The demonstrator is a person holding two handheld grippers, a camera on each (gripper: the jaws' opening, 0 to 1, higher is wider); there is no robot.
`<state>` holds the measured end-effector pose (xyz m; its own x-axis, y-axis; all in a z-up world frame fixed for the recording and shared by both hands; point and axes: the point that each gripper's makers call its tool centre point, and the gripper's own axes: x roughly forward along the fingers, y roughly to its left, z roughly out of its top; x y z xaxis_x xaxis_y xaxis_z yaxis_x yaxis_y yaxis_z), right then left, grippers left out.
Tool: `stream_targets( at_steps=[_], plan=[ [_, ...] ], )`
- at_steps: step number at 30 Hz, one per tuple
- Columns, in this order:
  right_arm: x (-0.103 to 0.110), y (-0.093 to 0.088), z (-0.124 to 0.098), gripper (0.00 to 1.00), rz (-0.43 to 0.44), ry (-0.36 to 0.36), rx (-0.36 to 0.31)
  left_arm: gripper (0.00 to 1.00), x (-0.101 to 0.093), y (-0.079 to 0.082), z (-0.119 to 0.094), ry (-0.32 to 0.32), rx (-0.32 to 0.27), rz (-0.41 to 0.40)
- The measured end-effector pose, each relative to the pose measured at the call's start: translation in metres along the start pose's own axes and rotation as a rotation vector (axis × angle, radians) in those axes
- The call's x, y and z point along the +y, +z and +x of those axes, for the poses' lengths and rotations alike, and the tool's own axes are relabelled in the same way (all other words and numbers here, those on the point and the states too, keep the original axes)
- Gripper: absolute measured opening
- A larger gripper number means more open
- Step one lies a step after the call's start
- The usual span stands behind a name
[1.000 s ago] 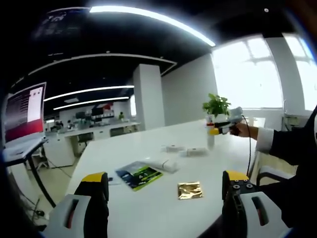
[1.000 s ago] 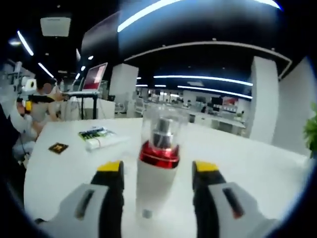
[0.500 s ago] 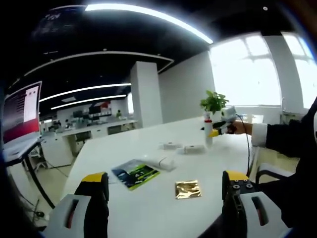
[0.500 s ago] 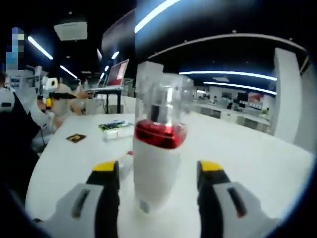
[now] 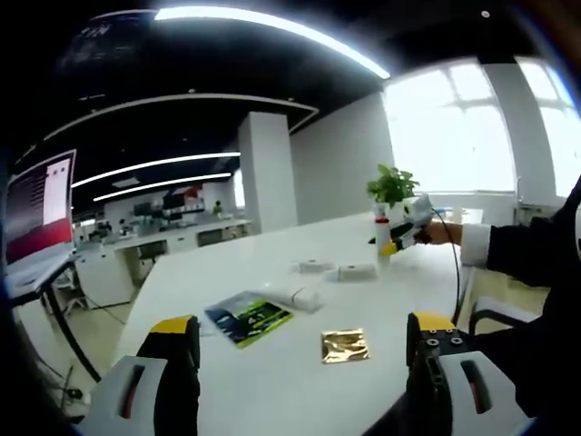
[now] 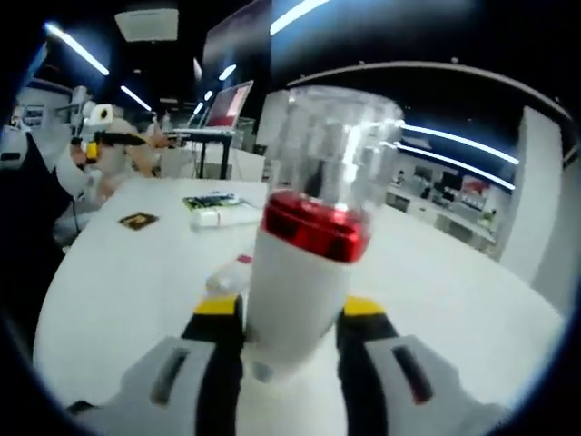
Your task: Arrange the skincare products in the storage area until every visible bottle or jar stands upright without overlapping.
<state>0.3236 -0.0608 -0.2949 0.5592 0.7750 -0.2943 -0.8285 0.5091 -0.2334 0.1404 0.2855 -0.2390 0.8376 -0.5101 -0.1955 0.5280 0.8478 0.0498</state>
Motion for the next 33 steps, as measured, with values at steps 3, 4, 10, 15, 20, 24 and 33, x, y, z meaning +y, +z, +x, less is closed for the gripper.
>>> stream_targets(
  at_steps=[3, 4, 10, 15, 20, 24, 33],
  plan=[
    [-0.001, -0.002, -0.001, 0.36, 0.065, -0.046, 0.008, 0.96, 0.001, 0.000, -0.001, 0.003, -0.002, -0.003],
    [-0.002, -0.003, -0.002, 0.36, 0.084, -0.071, 0.013, 0.96, 0.002, 0.001, -0.001, 0.004, -0.003, -0.004],
    [-0.006, -0.005, -0.006, 0.35, 0.135, -0.202, 0.014, 0.96, 0.001, -0.001, 0.001, 0.003, 0.000, -0.009],
    [-0.008, -0.008, -0.008, 0.34, 0.181, -0.284, 0.043, 0.96, -0.002, -0.002, 0.002, -0.005, 0.003, -0.008],
    [-0.018, -0.011, -0.011, 0.33, 0.238, -0.354, 0.039, 0.96, -0.003, 0.000, 0.001, -0.007, -0.002, -0.012],
    [-0.018, -0.014, -0.014, 0.33, 0.289, -0.437, 0.060, 0.97, -0.004, 0.001, 0.002, -0.013, -0.009, -0.013],
    [-0.019, -0.017, -0.023, 0.32, 0.340, -0.649, 0.029, 0.99, -0.005, 0.004, 0.001, -0.007, -0.025, -0.020]
  ],
)
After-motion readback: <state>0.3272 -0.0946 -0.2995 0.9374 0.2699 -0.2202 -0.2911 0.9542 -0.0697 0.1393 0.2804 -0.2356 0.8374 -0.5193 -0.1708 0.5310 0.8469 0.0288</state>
